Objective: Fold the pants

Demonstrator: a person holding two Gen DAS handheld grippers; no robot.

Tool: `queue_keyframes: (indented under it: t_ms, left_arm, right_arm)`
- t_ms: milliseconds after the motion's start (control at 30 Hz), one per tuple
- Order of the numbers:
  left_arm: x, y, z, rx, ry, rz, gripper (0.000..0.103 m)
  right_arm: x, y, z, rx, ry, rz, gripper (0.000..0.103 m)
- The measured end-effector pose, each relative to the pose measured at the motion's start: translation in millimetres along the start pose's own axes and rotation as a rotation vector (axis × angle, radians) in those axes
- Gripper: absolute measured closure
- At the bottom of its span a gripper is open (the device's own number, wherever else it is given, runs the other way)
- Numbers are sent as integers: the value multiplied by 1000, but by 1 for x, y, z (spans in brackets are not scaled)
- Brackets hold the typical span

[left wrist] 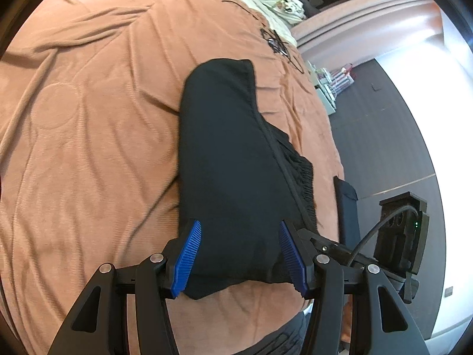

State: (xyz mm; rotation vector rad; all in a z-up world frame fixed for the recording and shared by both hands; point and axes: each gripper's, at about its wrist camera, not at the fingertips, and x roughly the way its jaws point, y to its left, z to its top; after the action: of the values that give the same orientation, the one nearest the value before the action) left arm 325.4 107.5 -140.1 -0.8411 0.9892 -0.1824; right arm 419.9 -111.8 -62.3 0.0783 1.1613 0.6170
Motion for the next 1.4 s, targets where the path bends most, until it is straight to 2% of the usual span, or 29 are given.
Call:
queue_keyframes:
  t_ms: [100,300,467,633,733,867,967,1033,1067,1133,1167,1200,1400]
  left_arm:
    - [1,7,1,-13,2,29,46]
    - [12,13,4,-20,32,74,46]
    - [22,8,6,-3,46,92,46]
    - [33,1,8,8,59,89,46]
    - [38,-2,8,16,66,88,46]
    - [44,-6,11,29,77,87,46]
    - [45,-6,13,32,75,87,46]
    - [45,-5,13,31,72,82,47]
    - [44,-5,13,30,71,80,47]
    - [43,-4,13,30,69,77,47]
    - [42,-3,13,30,68,74,47]
    - [41,-3,14,30,67,71,47]
    - [41,-2,20,27,57,60,48]
  right_arm:
    - [-4,1,2,-12,-30,-15,99]
    - [-32,-1,-22,-3,-135,37,100]
    - [-49,-21,-55,33,-167,55,100]
    - [-54,-46,-88,115,-173,79,100]
    - [-46,-50,-103,147,-144,98,100]
    - [-35,-47,-111,131,-91,99,100]
    - [-41,-48,-104,129,-107,118,99]
    - [-48,-49,-94,130,-127,132,96]
    - [-52,-50,-90,129,-142,137,92]
    - [-57,-51,-79,129,-168,143,77]
    - [-58,-52,-73,126,-183,142,65]
    - [-60,-52,-68,122,-196,139,57]
    - [-58,-49,-38,109,-240,146,57]
